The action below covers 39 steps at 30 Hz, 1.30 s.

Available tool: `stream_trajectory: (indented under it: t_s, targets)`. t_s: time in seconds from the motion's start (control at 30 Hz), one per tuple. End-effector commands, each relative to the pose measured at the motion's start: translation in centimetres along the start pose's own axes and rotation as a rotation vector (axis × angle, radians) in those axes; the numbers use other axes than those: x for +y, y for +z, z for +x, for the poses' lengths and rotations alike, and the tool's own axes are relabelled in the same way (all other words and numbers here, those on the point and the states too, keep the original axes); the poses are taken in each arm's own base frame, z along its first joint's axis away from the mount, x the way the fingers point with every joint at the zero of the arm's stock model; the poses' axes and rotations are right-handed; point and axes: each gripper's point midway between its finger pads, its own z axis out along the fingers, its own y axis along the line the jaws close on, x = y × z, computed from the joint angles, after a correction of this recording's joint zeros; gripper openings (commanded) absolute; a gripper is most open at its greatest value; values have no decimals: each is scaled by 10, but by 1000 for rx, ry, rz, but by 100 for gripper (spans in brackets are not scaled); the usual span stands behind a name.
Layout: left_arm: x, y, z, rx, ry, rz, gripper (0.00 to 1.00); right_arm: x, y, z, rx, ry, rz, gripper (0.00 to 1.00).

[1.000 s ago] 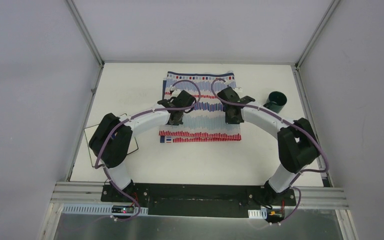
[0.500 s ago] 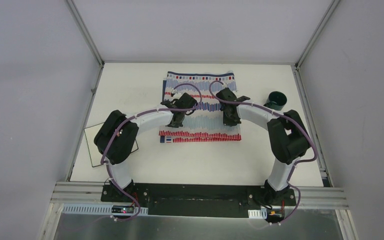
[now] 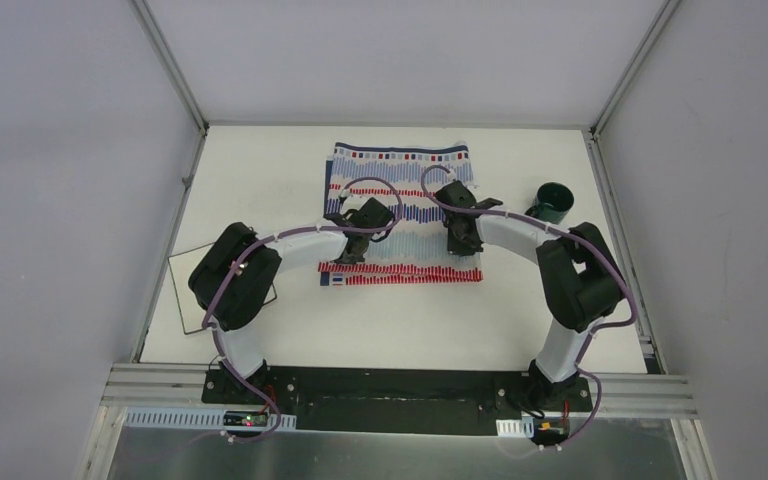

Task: Set the dinner table for one person
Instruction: Move the napkin to the center of the board.

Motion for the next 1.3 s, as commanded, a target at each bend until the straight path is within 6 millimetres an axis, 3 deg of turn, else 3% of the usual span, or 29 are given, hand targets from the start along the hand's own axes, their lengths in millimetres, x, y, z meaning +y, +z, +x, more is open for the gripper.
stream_trajectory:
  t_s: [0.0,0.5,1.03,1.27]
  targets:
    - [-8,9,42,108,-8,35,0,3,-7,10,17,34,-39,0]
    - [-35,-7,94,171,31,77,0,-5,-7,37,48,58,-35,0]
    - [-40,-38,111,168,49,82,0,-5,-20,56,49,58,-45,0]
    - [-35,-42,115,169,59,61,0,-5,-27,63,39,53,-41,0]
